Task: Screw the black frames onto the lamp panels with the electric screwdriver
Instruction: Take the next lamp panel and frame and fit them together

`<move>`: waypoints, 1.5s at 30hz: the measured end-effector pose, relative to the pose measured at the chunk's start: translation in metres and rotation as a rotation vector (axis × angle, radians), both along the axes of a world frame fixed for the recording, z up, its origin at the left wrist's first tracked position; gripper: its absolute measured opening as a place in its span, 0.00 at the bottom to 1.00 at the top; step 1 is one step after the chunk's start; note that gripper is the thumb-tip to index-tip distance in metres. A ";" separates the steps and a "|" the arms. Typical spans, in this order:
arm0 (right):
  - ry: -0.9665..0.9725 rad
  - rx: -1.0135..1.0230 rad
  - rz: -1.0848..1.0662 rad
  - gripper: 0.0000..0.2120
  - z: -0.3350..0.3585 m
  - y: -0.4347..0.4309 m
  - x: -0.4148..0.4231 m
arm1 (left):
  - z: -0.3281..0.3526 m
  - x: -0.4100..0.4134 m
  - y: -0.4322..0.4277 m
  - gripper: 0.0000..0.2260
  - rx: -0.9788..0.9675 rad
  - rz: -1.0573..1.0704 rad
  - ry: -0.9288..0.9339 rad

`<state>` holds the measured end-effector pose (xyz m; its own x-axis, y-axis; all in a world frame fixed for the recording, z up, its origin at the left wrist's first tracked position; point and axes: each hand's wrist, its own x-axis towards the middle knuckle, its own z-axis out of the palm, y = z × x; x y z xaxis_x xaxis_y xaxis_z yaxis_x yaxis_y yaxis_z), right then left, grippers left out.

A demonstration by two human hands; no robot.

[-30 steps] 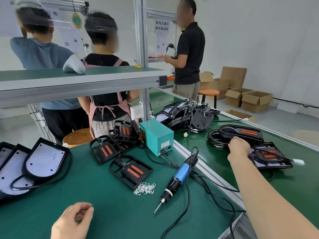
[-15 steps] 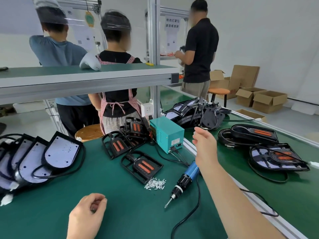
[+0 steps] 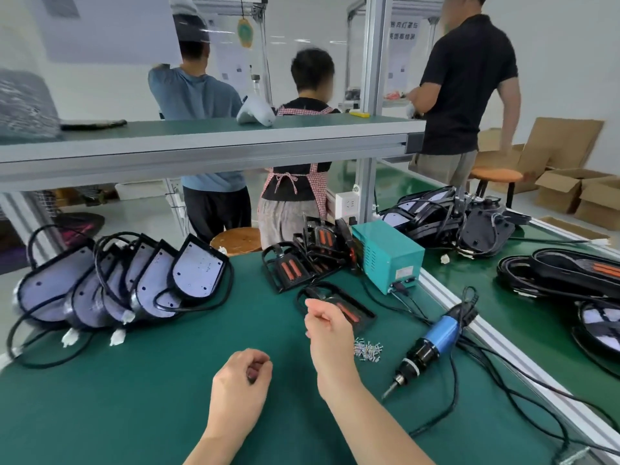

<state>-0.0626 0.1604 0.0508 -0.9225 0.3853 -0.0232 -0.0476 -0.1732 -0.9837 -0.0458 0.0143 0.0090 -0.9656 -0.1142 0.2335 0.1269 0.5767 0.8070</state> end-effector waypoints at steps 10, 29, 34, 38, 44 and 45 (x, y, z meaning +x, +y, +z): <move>0.020 0.544 0.141 0.11 -0.034 -0.026 0.009 | 0.002 -0.002 -0.001 0.08 0.069 0.027 -0.061; 0.035 0.546 0.175 0.14 -0.045 -0.031 -0.001 | 0.084 -0.189 -0.083 0.35 -0.805 0.404 -0.317; 0.055 0.538 0.173 0.15 -0.046 -0.031 -0.001 | 0.077 -0.191 -0.087 0.36 -0.934 0.404 -0.376; 0.046 0.524 0.182 0.14 -0.046 -0.031 -0.001 | 0.072 -0.190 -0.091 0.35 -0.964 0.423 -0.402; 0.032 0.509 0.195 0.14 -0.046 -0.030 -0.001 | 0.069 -0.192 -0.097 0.31 -0.741 0.447 -0.424; 0.030 0.512 0.197 0.14 -0.046 -0.030 -0.001 | 0.068 -0.191 -0.095 0.30 -0.698 0.439 -0.432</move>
<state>-0.0637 0.1303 0.0051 -0.9758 0.1601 0.1488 -0.0916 0.3187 -0.9434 -0.2371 -0.0806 0.0775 -0.8882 -0.4592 0.0171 -0.4485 0.8744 0.1854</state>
